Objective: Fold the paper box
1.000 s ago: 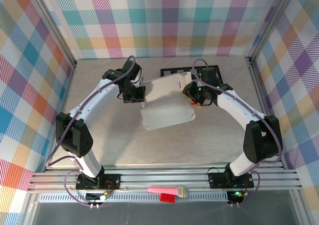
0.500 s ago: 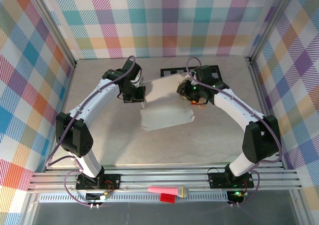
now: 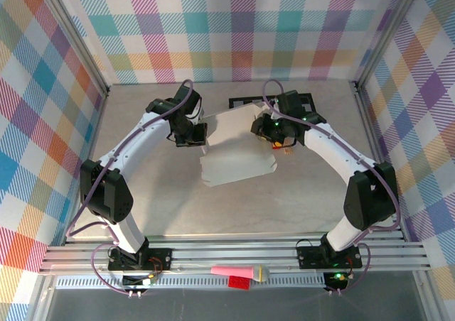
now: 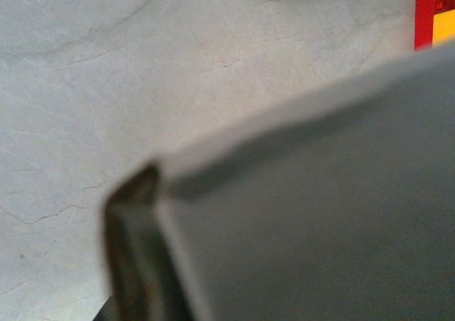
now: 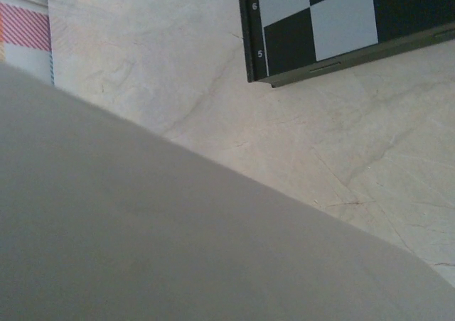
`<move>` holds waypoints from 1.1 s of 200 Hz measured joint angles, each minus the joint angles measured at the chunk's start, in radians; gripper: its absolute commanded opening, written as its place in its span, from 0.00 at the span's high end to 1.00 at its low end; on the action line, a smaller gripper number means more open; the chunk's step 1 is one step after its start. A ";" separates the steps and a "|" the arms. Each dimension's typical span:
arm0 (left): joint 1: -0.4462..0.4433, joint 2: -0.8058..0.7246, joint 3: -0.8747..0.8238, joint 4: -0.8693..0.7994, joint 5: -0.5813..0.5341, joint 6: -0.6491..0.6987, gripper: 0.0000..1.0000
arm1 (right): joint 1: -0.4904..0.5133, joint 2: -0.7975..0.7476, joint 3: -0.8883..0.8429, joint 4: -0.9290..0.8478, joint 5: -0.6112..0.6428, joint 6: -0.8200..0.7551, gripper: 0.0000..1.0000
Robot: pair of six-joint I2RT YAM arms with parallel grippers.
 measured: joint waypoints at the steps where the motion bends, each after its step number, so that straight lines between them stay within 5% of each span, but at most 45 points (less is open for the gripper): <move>1: 0.000 0.000 0.000 0.000 0.000 0.000 1.00 | 0.000 0.000 0.003 -0.002 0.000 -0.003 0.65; 42: 0.004 0.000 0.000 0.001 0.022 0.002 1.00 | -0.044 -0.084 0.039 -0.047 -0.007 -0.088 0.54; 78: 0.038 0.000 0.000 0.002 0.082 0.018 1.00 | -0.211 -0.198 0.049 -0.004 -0.085 -0.106 0.55; 127: 0.129 0.008 0.000 0.011 0.297 0.062 1.00 | -0.432 -0.134 0.015 0.225 -0.396 -0.043 0.60; 167: 0.155 0.063 0.000 0.031 0.459 0.085 1.00 | -0.429 0.014 -0.013 0.462 -0.658 0.078 0.59; 220: 0.155 0.078 0.000 0.035 0.528 0.087 1.00 | -0.375 0.035 -0.018 0.541 -0.810 0.105 0.62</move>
